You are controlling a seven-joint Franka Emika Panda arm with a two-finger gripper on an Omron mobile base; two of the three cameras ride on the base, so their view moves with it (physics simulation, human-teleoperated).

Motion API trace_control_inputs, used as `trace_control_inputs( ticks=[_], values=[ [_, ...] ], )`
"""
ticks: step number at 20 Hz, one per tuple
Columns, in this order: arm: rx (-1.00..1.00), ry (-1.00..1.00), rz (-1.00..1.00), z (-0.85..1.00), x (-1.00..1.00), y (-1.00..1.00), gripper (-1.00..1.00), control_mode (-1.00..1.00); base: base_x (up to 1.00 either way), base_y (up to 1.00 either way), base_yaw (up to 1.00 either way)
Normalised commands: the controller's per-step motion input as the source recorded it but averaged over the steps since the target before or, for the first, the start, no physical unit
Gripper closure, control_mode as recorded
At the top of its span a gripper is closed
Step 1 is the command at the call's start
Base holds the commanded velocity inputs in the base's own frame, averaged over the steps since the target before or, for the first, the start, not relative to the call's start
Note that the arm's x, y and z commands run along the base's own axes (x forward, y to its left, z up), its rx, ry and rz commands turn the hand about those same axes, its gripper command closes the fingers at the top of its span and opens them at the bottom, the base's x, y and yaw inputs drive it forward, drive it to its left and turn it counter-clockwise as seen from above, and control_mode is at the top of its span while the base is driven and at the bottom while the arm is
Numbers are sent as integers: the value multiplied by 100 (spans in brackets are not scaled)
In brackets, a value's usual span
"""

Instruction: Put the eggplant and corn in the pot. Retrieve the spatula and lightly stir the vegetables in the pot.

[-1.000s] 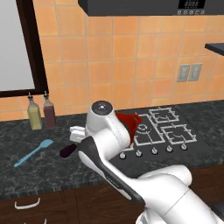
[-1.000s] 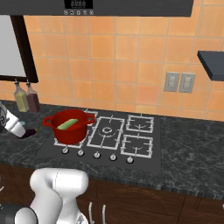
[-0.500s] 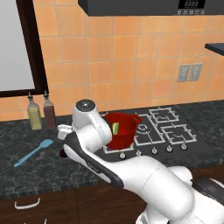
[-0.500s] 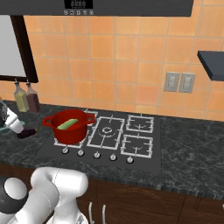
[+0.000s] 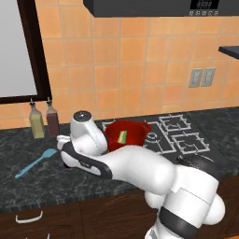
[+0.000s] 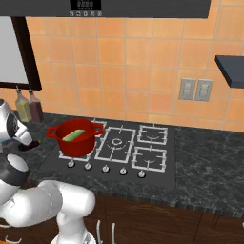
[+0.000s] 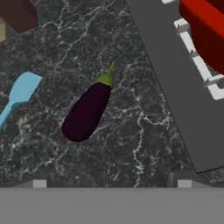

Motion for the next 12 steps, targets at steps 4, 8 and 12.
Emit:
trace_control_inputs(
  ticks=[4, 8, 12],
  values=[
    [-2, 0, -1, -14, 41, 47, -100, -100, 0, 0, 0],
    [-3, 0, 0, -11, 29, 17, -100, -100, 0, 0, 0],
    [0, 0, 0, -11, 12, 0, -100, -100, 0, 0, 0]
  ],
)
